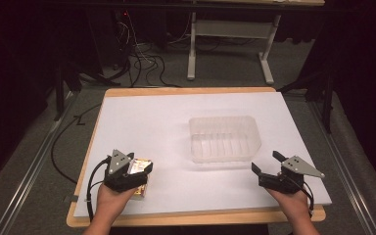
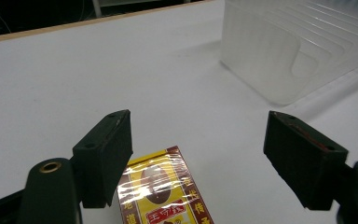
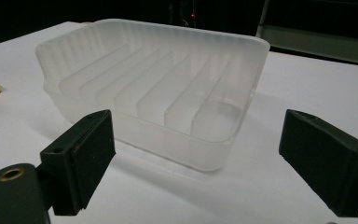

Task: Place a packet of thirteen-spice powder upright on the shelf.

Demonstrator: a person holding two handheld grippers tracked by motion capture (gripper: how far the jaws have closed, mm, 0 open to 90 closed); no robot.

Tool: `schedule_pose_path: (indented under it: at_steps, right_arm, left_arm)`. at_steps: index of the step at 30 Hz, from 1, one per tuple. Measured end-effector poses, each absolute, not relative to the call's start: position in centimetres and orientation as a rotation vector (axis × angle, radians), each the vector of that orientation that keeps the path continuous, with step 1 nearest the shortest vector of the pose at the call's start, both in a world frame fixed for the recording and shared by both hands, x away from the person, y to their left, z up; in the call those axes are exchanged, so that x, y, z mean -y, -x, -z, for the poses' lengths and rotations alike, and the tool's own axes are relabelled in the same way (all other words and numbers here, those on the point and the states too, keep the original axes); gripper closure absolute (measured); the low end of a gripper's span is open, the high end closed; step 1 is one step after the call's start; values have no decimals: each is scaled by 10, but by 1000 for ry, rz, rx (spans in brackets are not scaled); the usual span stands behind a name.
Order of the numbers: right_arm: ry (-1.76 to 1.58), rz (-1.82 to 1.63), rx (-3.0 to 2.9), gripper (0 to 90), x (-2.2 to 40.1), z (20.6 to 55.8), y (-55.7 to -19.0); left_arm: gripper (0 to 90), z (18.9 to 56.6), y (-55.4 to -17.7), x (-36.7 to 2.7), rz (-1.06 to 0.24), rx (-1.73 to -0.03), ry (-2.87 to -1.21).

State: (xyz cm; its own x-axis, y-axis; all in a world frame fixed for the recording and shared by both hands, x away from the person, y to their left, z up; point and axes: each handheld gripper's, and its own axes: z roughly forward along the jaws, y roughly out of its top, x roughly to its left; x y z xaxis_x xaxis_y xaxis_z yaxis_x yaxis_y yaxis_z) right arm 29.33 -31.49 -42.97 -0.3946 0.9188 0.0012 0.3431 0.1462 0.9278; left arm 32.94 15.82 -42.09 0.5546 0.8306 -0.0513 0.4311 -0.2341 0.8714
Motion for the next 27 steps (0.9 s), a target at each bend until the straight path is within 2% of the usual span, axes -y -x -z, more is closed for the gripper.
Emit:
schedule_pose_path:
  at_steps: [23,25,27]
  right_arm:
    - [-1254,-1234,-1842,95,318,437,-298]
    - [-1253,-1235,-1844,98,318,437,-298]
    - [-1253,-1239,-1845,100,317,437,-298]
  left_arm:
    - [253,424,-332,-160,-530,-1047,-1880]
    - [281,423,-332,-161,-530,-1052,-1877]
    - [361,421,-332,-163,-517,-1056,-1855]
